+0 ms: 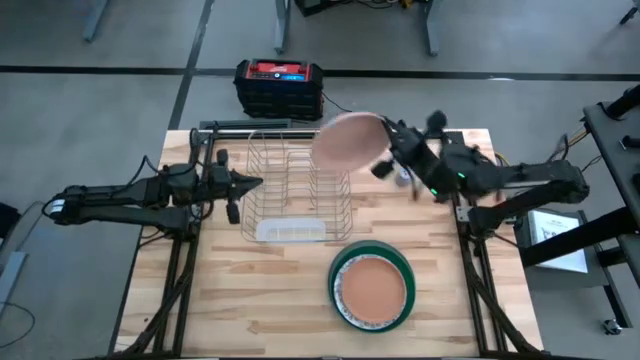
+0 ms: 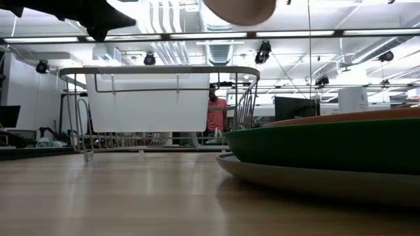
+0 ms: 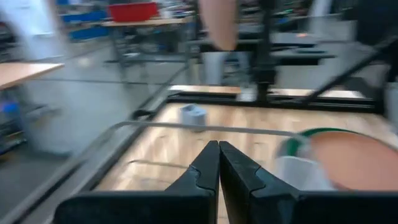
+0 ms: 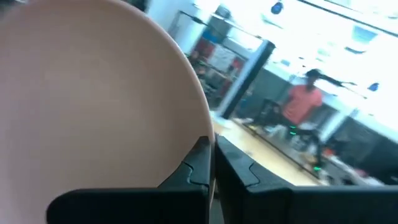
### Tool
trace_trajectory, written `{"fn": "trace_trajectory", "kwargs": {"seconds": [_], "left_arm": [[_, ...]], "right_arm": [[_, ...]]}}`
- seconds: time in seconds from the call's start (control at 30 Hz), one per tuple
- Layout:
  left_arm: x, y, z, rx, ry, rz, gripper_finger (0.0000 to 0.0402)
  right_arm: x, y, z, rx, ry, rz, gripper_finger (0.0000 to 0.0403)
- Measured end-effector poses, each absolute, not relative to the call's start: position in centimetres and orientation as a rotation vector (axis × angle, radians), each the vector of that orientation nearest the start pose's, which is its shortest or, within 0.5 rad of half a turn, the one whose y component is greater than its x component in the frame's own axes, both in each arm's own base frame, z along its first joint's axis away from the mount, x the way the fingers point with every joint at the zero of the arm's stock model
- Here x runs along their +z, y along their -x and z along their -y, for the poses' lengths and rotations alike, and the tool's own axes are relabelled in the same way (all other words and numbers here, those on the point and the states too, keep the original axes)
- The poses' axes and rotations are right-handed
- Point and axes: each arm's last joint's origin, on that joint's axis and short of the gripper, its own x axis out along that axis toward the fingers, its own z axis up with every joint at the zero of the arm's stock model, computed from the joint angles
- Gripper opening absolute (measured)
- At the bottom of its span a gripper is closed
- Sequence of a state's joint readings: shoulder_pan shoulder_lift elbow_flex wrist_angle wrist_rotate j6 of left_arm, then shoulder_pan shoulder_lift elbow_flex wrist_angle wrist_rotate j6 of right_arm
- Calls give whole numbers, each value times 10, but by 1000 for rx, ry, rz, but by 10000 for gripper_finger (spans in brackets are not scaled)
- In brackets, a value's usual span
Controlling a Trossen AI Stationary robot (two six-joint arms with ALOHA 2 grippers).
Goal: Sort dishes
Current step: Put the pink plate in the dish rack
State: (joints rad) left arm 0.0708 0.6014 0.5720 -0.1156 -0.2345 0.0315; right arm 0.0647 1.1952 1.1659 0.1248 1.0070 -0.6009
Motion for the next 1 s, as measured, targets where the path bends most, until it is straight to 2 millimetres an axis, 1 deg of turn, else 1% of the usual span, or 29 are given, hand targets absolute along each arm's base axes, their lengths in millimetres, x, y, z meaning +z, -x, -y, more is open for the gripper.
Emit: {"fn": "trace_trajectory", "kwargs": {"seconds": [0.1, 0.17, 0.27, 0.4, 0.47, 0.6, 0.73, 0.87, 1.0], "left_arm": [[288, -141, -20, 414, -60, -190, 0], [287, -138, -22, 488, -67, -211, 0], [284, -136, -24, 572, -66, -239, 0], [284, -133, -26, 670, -89, -246, 0], [285, -132, -27, 725, -109, -250, 0], [287, -129, -28, 787, -117, -247, 0], [283, -128, -29, 810, -126, -285, 0], [280, -125, -30, 866, -132, -326, 0], [282, -122, -30, 874, -119, -338, 0]], "right_arm": [[399, -275, 36, -990, 512, -196, 2], [389, -289, 50, -1019, 507, -199, 2], [372, -310, 63, -1041, 502, -209, 2], [348, -338, 68, -1045, 506, -236, 2], [339, -351, 70, -1078, 518, -250, 1], [324, -374, 75, -1127, 538, -268, 0], [313, -396, 82, -1156, 570, -319, 0], [297, -415, 91, -1166, 626, -392, 0], [282, -426, 98, -1164, 663, -444, 0]]}}
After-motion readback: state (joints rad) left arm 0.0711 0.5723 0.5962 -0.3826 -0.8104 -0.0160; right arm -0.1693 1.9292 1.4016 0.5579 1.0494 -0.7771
